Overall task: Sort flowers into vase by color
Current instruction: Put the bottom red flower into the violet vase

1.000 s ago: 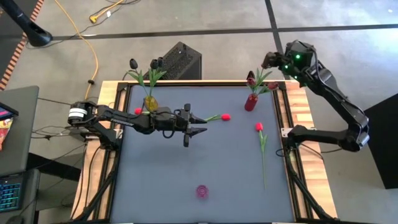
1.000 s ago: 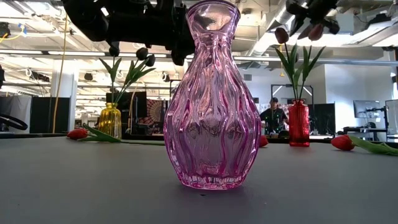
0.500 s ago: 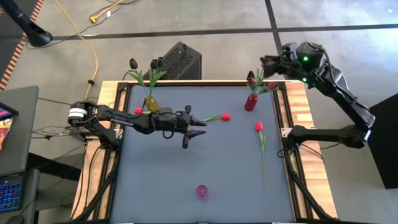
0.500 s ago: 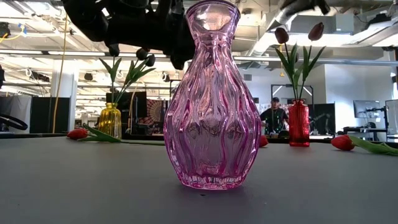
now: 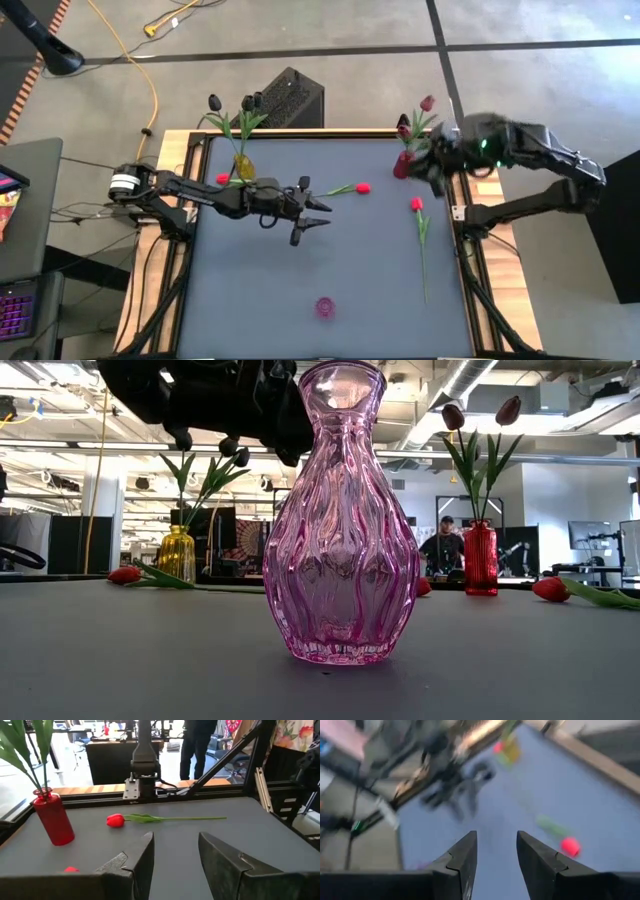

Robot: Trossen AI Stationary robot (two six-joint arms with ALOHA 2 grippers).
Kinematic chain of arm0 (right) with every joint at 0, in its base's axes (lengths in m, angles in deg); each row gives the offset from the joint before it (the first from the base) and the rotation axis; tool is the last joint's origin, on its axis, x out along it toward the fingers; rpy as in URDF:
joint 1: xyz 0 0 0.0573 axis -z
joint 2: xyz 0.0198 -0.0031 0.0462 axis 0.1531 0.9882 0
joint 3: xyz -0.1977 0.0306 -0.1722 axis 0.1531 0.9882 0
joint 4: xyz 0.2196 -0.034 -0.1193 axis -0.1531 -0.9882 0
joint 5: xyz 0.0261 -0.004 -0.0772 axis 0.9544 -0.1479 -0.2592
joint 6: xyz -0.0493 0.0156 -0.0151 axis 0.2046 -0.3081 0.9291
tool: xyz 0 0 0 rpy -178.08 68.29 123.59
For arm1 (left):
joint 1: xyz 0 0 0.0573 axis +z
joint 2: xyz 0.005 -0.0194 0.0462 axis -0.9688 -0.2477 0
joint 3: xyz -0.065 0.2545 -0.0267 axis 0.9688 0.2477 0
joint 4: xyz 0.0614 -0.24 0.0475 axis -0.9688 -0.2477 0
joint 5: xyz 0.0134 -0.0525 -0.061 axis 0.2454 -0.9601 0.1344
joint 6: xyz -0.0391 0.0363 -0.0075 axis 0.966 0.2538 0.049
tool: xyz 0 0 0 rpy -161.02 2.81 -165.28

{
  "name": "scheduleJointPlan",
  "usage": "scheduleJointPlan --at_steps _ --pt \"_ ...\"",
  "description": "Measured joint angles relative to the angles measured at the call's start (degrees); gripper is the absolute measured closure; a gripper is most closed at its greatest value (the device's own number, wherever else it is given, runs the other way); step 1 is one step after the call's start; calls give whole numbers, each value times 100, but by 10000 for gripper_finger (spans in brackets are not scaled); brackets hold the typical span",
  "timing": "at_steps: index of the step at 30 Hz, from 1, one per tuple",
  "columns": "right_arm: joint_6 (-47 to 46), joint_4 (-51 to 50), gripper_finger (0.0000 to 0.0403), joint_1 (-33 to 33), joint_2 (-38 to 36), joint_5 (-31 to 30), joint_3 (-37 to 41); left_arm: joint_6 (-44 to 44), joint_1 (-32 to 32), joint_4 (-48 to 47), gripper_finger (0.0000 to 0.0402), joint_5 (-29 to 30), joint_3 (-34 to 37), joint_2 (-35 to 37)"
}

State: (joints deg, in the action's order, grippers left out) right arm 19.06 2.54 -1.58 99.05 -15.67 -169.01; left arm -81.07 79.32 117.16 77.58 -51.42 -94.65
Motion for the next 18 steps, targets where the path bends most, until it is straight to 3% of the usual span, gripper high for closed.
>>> scheduleJointPlan --at_steps 4,11,18 --pt "-837 -615 240 -1045 143 -412 0 66 0 1 260 0 0 0" --pt "-2765 -2017 240 -2607 632 -1719 176 245 0 -2 260 7 0 0" --pt "-4581 -2220 240 -3319 768 -1746 1547 278 0 1 260 -4 0 0"
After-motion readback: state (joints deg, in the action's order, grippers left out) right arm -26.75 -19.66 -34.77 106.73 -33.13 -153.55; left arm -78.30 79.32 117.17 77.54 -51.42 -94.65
